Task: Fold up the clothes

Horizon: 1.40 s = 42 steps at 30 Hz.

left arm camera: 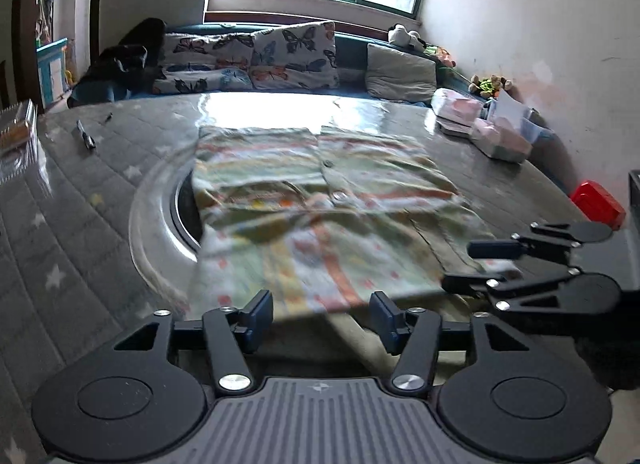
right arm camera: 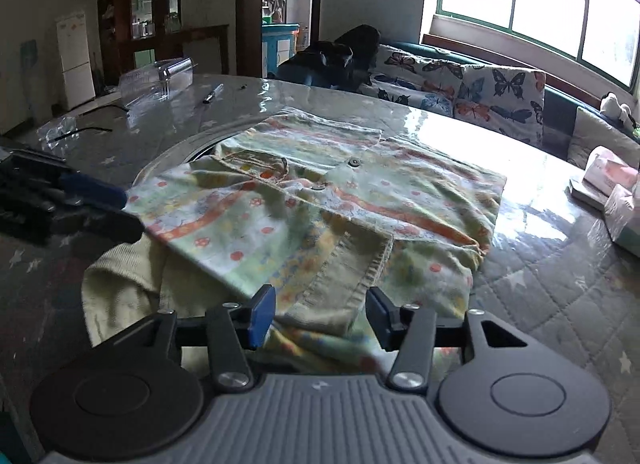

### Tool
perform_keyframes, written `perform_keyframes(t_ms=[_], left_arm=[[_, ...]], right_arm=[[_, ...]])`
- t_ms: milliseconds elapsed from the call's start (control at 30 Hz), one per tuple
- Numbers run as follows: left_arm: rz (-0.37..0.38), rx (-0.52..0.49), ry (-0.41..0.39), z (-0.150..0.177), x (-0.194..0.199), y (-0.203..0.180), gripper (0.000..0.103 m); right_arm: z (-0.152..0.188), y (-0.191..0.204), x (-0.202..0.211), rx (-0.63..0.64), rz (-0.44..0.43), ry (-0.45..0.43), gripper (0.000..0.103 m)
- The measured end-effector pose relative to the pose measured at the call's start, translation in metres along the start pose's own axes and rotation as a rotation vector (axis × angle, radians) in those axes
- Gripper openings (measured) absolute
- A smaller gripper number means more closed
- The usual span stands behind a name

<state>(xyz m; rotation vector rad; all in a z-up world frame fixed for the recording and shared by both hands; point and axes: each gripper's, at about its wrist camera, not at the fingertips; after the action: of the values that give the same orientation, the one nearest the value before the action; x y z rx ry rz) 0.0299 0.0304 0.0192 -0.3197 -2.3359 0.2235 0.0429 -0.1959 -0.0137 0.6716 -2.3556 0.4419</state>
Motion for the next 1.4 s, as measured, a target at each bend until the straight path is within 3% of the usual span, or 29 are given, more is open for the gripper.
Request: perform_keyframes(t_ms=[333, 400, 600, 767, 1000, 1100, 1267, 1333, 1400], left_arm=[[0.041, 0.083, 0.091, 0.024, -0.006, -0.011, 0.057], [0.059, 0.082, 0.100, 0.025, -0.006, -0.014, 0.043], [0.092, 0.081, 0.089, 0.018, -0.003, -0.018, 0.017], [0.119, 0.088, 0.051, -0.004, 0.004, -0.019, 0.012], [0.145, 0.103, 0.039, -0.031, -0.001, -0.016, 0.011], [0.156, 0.103, 0.044, -0.038, -0.005, -0.014, 0.011], [0.149, 0.092, 0.038, -0.034, -0.002, -0.004, 0.015], [0.129, 0.079, 0.027, -0.029, 0.003, 0.002, 0.025], [0.100, 0.060, 0.003, -0.022, 0.010, 0.010, 0.049]], right_arm=[[0.010, 0.003, 0.022, 0.042, 0.028, -0.009, 0.055], [0.012, 0.004, 0.028, 0.059, 0.036, -0.010, 0.058], [0.022, 0.011, 0.038, 0.127, 0.042, -0.009, 0.072], [0.031, 0.024, 0.040, 0.204, 0.031, -0.017, 0.078], [0.018, 0.036, 0.025, 0.228, -0.014, -0.069, 0.077], [0.008, 0.038, 0.015, 0.221, -0.038, -0.082, 0.068], [-0.008, 0.027, 0.001, 0.117, -0.115, -0.079, 0.032], [-0.014, 0.016, 0.000, 0.056, -0.147, -0.071, 0.026], [-0.019, 0.007, 0.001, 0.007, -0.171, -0.073, 0.024]])
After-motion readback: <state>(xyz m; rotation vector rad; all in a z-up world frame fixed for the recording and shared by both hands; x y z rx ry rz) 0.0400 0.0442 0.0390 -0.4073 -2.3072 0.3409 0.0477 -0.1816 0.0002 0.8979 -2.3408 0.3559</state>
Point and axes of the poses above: each gripper's, at about its wrist camera, not at the fingertips, and x roughly against the way its jaws point, y to its left, z to its underside, and after that the axes turned 7 degrees about x, right-handed
